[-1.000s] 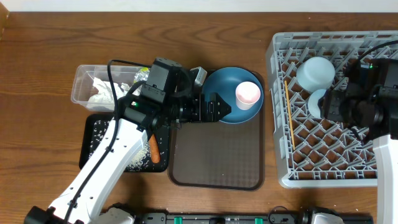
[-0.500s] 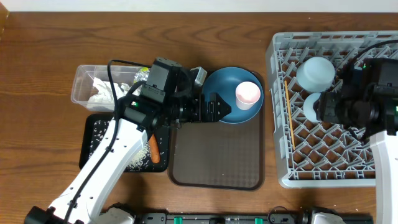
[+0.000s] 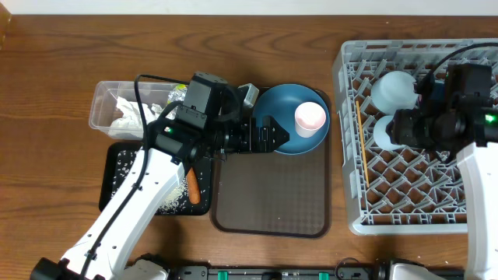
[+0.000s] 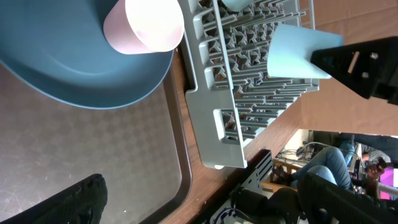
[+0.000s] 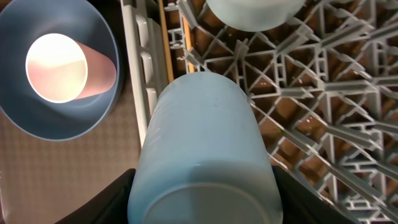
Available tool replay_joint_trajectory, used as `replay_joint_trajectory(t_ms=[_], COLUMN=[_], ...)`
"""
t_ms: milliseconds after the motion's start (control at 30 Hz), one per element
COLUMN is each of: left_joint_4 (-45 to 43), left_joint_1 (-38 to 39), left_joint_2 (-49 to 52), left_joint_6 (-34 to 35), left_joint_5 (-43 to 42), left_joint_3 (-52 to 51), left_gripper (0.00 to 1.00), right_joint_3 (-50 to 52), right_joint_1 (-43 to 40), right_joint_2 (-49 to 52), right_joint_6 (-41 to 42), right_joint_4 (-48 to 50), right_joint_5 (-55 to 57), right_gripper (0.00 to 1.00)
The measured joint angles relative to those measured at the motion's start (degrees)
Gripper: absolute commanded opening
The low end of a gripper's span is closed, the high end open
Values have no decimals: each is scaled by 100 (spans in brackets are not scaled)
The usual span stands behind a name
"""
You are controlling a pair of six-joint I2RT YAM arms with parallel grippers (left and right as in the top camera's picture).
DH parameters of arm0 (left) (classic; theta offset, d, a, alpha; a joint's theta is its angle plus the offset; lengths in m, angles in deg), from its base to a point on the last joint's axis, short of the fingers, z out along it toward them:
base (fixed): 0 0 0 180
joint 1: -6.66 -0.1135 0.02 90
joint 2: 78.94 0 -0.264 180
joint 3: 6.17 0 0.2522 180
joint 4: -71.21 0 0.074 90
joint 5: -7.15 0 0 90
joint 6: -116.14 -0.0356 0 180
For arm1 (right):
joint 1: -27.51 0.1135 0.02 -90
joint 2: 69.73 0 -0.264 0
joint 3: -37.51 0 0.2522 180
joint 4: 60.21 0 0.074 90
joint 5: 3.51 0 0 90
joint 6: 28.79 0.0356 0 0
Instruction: Sort waste into correct bins and load items into the dishwasher rack
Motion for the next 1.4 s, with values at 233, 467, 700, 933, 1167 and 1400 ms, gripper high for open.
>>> replay_joint_trajectory(t_ms=[233,467,700,933,1167,1400], left_joint_4=[0,0,0,0,2,0], left_joint_1=[0,0,0,0,0,0], left_joint_2=[0,0,0,0,0,0], left_joint_6=[2,2,2,0,2,2], left_joint_5=[0,0,0,0,37,39], left_joint_3=[0,0,0,0,0,0], left_gripper=[100,100,100,100,100,100], right_joint_3=[0,0,0,0,0,0], right_joint_1=[149,225,225,225,225,223], right_joint_2=[262,525,623,623,623,623], right_joint_6=[-2,-46,-61,-68,-68,-68], right_joint_4=[243,299,157,-400,-822,-1266], right_joint_5=[-129,-173,-173,-173,74,234], right_gripper=[25,22,21,20,19,19])
